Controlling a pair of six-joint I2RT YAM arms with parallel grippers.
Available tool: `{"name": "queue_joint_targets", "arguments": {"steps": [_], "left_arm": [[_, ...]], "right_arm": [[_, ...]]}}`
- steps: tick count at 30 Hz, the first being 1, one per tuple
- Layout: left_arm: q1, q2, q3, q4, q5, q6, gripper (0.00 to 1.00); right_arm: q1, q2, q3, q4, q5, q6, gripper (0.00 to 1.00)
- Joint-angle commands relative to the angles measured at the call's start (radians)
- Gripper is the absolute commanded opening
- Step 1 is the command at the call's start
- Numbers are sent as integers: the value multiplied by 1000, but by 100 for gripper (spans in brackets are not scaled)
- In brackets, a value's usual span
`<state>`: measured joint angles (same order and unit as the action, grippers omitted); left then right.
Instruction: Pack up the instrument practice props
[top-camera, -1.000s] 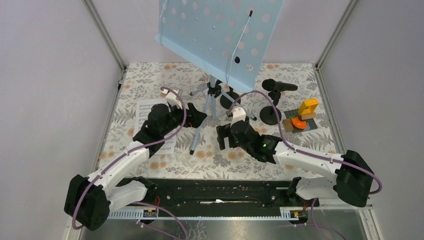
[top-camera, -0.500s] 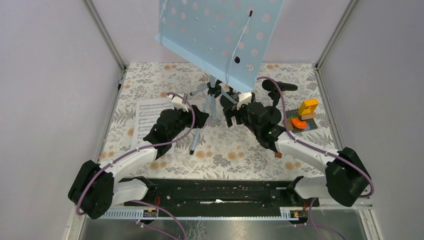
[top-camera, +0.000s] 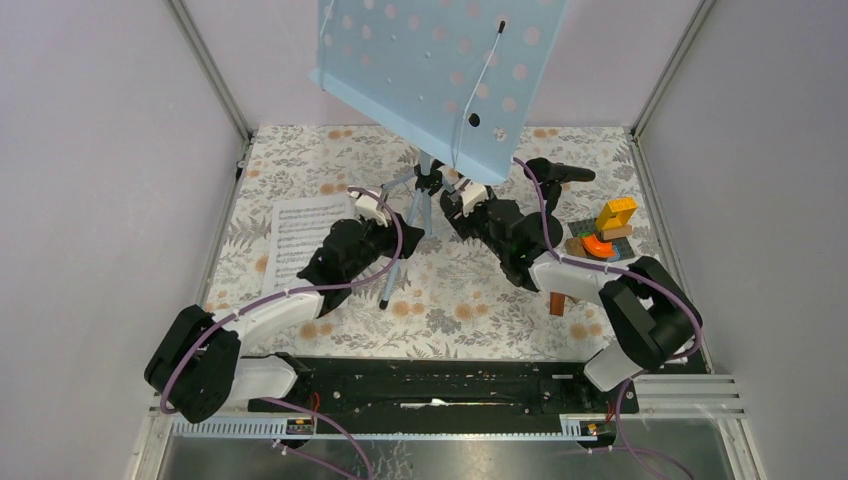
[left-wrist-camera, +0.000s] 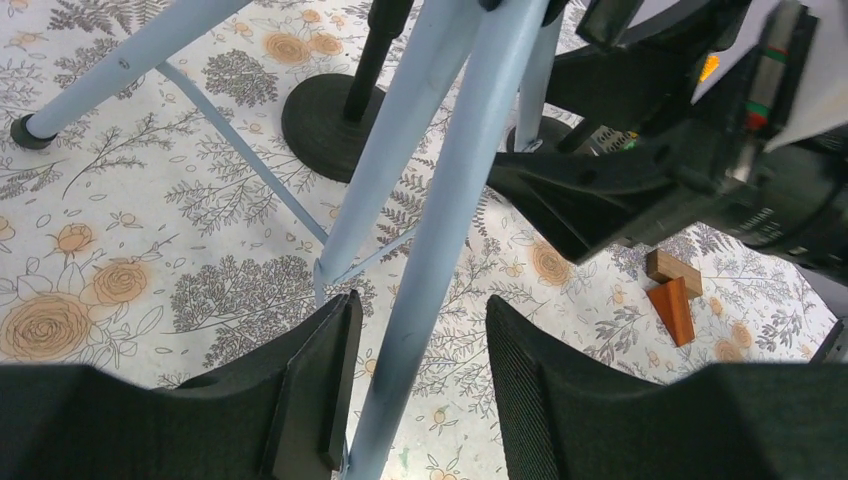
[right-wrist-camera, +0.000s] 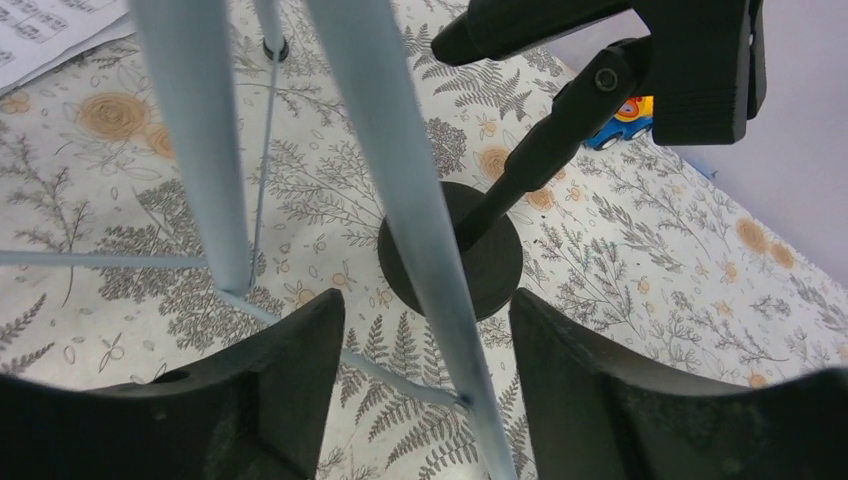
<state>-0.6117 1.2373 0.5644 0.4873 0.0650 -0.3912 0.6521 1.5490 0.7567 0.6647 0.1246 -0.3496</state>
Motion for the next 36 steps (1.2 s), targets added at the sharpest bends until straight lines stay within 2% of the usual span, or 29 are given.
{"name": "queue_joint_targets", "arguments": {"steps": [1, 2, 6, 8, 12, 16, 20, 28, 36], "left_arm": [[-9, -11, -3, 85, 14, 11, 52], [-12, -9, -8, 88, 17, 10, 49], [-19, 12, -5, 80, 46, 19, 28], [-25, 18, -4, 69, 55, 21, 22], [-43, 14, -32, 67, 51, 22, 13], [-70, 8, -60, 71, 35, 31, 7], [-97, 11, -67, 76, 19, 41, 3], [-159, 12, -14, 70, 16, 37, 3], [-186, -46, 78, 26, 45, 37, 2]], "right_arm": [[-19, 47, 54, 139, -33, -46, 62], [-19, 58, 55, 150, -34, -50, 58], [-18, 82, 43, 192, -61, -59, 45], [-19, 69, 16, 213, -106, -61, 40], [-16, 5, -58, 258, -197, -4, 21], [8, -79, -155, 327, -221, 38, 6], [70, -157, -214, 349, -204, 64, 3], [180, -203, -308, 519, -152, 110, 0], [203, -229, -360, 660, -130, 66, 0]]}}
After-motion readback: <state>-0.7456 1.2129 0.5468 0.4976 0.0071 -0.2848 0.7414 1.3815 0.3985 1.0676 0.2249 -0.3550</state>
